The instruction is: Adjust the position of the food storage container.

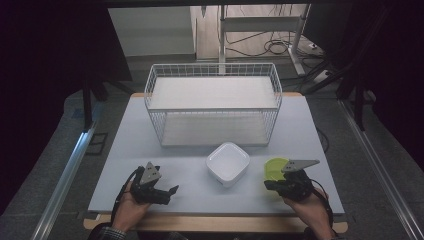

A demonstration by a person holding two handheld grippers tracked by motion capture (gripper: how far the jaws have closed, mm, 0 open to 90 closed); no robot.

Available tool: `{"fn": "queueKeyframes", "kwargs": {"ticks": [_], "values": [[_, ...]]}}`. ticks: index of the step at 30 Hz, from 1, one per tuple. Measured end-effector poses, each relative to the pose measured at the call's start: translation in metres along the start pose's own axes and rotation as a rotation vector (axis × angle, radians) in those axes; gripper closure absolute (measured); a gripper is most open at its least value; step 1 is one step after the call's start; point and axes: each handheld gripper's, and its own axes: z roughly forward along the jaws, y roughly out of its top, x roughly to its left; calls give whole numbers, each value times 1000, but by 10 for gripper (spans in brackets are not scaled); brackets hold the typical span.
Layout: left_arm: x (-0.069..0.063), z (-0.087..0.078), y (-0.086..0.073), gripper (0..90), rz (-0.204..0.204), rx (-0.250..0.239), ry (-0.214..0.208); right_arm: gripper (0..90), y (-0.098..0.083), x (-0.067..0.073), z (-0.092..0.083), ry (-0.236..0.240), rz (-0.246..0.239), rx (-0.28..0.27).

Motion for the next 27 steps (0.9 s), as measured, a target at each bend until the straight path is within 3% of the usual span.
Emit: {"fn": "queueKeyframes", "kwargs": {"ticks": [18,23,27], "values": [[-1,2,-1,55,-6,7,-5,899,-4,-37,-12,-73,86,-41],[-3,4,1,53,-9,15,-10,898,-3,-33,-12,-80,77,-48],[-7,4,5,53,-18,0,-46,899,5,-24,-7,-83,52,-65]]}}
